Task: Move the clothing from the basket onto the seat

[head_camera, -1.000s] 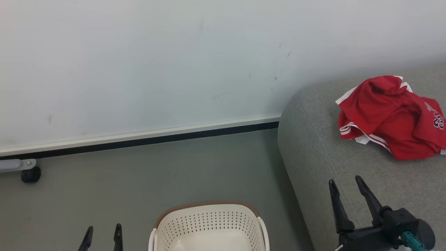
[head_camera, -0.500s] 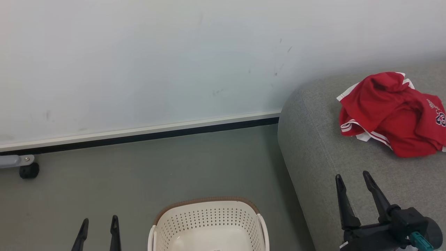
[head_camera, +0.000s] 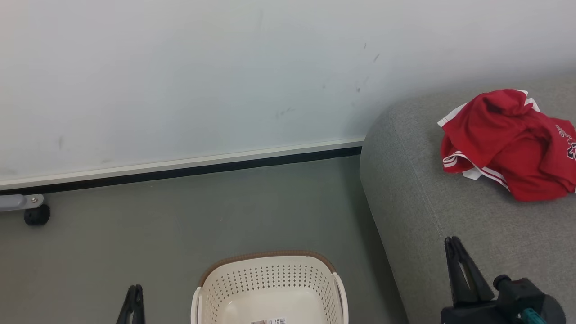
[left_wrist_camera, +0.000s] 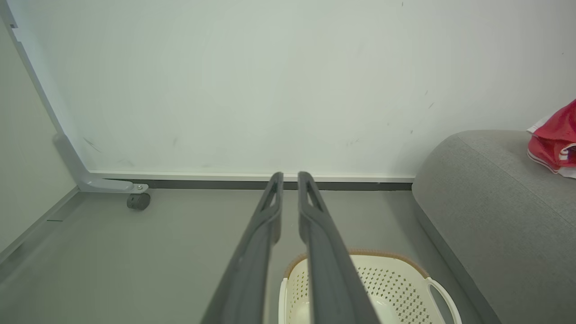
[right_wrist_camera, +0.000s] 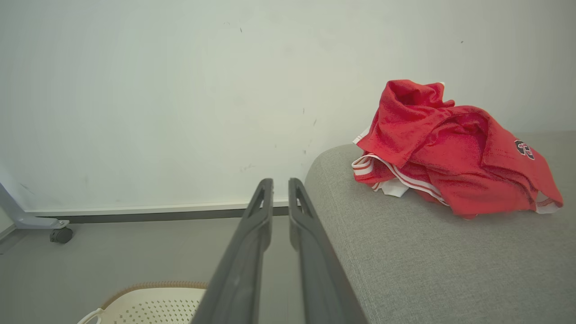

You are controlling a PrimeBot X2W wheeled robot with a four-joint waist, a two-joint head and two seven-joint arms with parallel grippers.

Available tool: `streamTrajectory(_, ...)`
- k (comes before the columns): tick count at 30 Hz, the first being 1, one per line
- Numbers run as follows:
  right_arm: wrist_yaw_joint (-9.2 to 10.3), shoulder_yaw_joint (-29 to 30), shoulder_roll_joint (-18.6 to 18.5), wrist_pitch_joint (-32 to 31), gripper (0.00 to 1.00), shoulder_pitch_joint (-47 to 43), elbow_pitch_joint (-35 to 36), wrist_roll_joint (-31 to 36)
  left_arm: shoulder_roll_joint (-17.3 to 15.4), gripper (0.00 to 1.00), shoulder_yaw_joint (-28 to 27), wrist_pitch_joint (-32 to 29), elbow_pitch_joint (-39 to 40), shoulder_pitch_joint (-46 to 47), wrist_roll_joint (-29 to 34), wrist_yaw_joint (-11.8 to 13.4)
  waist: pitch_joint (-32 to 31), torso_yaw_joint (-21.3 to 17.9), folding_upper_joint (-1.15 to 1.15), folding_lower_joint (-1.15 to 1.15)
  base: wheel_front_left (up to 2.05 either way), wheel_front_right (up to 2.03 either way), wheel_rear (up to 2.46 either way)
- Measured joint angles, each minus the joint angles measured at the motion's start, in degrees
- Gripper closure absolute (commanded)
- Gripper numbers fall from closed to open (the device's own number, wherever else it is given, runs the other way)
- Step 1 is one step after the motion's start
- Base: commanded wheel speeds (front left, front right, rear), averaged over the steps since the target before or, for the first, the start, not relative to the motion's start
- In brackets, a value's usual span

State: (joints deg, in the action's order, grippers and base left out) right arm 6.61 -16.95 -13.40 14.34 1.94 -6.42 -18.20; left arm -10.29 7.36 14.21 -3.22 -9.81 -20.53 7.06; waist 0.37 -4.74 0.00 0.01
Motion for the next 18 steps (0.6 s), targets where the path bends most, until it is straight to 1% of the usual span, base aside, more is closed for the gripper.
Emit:
streamTrajectory(5, -0.11, -0.1, 1.0, -0.4, 1.00, -1.6, -1.7, -0.4, 0.9, 1.00, 0.2, -0.5, -1.6, -0.3, -0.7, -0.1, 0.0, 0.0, 0.00, 0.00, 0.00, 0.00, 0.00)
streamTrajectory(8, -0.58, 0.8, 1.1, -0.8, 1.00, -1.5, -1.8, -1.7, 1.0, 1.00, -0.1, -1.0, -1.9, -0.2, -1.7, -0.6, 0.0, 0.1, 0.00, 0.00, 0.00, 0.00, 0.00)
streamTrajectory(13, -1.14, 2.0, 1.6, -1.9, 1.00, -1.4, -2.3, -5.3, 1.3, 1.00, -0.9, -2.0, -2.3, -0.1, -5.3, -1.1, 0.0, 0.5, 0.00, 0.00, 0.00, 0.00, 0.00)
streamTrajectory(14, -1.42, 2.4, 1.9, -2.4, 1.00, -1.4, -2.4, -7.3, 1.3, 1.00, -1.1, -2.4, -2.4, 0.0, -7.1, -1.6, 0.0, 0.6, 0.00, 0.00, 0.00, 0.00, 0.00)
streamTrajectory(18, -1.92, 3.5, 2.2, -3.3, 1.00, -1.3, -2.8, -10.4, 1.6, 1.00, -1.6, -3.3, -3.0, 0.4, -9.6, -2.1, 0.0, 0.7, 0.00, 0.00, 0.00, 0.00, 0.00)
